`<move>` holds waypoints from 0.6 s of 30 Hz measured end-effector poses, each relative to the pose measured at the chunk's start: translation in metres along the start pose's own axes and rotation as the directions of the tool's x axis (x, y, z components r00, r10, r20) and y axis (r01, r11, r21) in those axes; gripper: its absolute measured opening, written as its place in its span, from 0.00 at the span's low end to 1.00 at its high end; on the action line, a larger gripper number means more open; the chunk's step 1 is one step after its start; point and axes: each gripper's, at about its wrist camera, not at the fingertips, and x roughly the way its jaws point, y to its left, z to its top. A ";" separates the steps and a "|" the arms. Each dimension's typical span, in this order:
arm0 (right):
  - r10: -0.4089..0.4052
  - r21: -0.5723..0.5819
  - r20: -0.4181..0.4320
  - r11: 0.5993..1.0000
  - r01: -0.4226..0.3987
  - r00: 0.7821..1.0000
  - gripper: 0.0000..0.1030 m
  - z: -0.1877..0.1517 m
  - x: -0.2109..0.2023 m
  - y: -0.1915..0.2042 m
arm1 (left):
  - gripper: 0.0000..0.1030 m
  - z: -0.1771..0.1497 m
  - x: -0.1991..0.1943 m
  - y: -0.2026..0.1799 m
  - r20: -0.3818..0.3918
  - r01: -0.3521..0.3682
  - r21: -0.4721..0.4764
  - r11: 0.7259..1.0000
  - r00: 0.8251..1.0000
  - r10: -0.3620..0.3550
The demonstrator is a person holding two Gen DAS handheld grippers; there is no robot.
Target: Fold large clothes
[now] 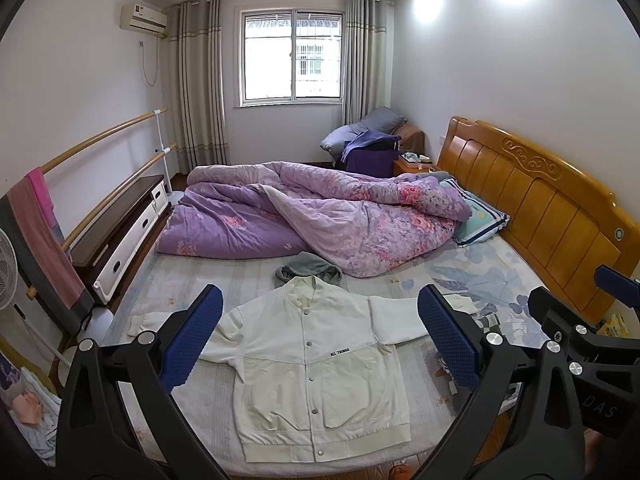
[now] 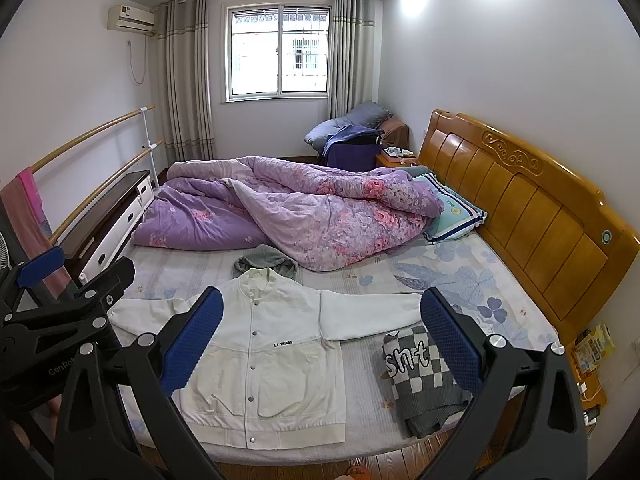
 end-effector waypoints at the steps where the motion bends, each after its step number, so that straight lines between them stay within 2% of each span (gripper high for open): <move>1: 0.000 0.001 0.000 1.000 0.000 1.000 0.92 0.000 0.000 0.000 | 0.95 0.000 0.000 0.000 0.000 0.001 -0.001 1.000 1.000 -0.001; 18: -0.001 0.000 -0.003 1.000 0.001 1.000 0.92 0.003 0.000 0.002 | 0.95 0.006 0.003 0.001 0.001 -0.002 0.000 1.000 1.000 0.002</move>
